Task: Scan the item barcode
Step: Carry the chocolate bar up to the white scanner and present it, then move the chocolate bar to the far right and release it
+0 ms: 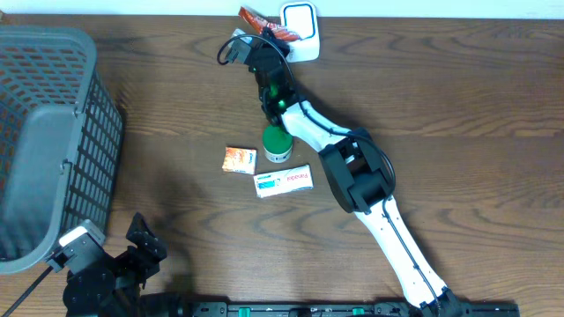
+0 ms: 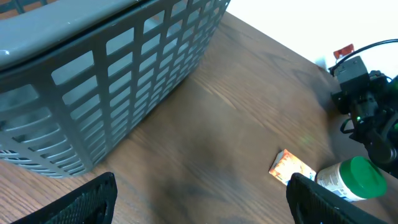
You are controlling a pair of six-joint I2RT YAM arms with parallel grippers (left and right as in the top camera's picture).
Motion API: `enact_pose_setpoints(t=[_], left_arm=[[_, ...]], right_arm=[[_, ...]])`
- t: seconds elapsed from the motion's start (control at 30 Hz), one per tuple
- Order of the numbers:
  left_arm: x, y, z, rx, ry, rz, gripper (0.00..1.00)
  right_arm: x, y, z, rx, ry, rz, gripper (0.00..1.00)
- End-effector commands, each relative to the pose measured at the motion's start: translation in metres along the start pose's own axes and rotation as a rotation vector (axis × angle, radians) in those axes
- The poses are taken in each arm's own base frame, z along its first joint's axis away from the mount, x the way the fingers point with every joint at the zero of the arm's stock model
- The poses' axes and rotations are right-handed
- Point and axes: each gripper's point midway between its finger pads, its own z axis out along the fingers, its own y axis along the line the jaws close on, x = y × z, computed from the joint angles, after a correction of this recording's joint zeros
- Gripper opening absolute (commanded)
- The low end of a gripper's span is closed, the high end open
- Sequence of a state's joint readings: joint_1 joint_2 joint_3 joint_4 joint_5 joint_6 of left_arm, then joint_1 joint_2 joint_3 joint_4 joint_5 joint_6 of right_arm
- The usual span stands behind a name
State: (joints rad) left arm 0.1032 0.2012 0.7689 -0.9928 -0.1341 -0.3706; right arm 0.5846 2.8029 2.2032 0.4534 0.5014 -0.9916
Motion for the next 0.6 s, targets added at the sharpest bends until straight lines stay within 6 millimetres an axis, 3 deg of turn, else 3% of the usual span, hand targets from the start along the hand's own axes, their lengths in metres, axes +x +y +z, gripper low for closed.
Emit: enact_pose_setpoints(t=[0.0,0.17,0.2,0.23,0.3,0.4,0.5,0.57], left_arm=[[0.0,0.002,0.0,-0.012,-0.003,-0.01,0.87],[0.0,0.002,0.0,-0.012,-0.003,-0.01,0.87],[0.0,0.002,0.0,-0.012,-0.003,-0.01,0.87],[0.0,0.002,0.0,-0.012,-0.003,-0.01,0.87],[0.0,0.002,0.0,-0.012,-0.003,-0.01,0.87],[0.0,0.002,0.0,-0.012,-0.003,-0.01,0.87],[0.0,0.002,0.0,-0.012,-0.003,-0.01,0.87],[0.0,0.002,0.0,-0.012,-0.003,-0.01,0.87]], right_arm=[[-0.036,-0.076,-0.009,0.07,-0.031,0.03,0.01],[-0.05,-0.149,-0.029,0.083,0.01,0.078,0.01],[-0.049,-0.18,-0.04,0.092,0.046,0.155,0.01],[-0.044,-0.197,-0.046,0.089,0.076,0.224,0.01],[-0.027,-0.217,-0.056,0.064,0.139,0.309,0.01],[0.036,-0.252,-0.073,0.083,0.349,0.407,0.01],[0.127,-0.279,-0.098,0.169,0.639,0.461,0.01],[0.188,-0.279,-0.12,0.153,0.828,0.468,0.01]])
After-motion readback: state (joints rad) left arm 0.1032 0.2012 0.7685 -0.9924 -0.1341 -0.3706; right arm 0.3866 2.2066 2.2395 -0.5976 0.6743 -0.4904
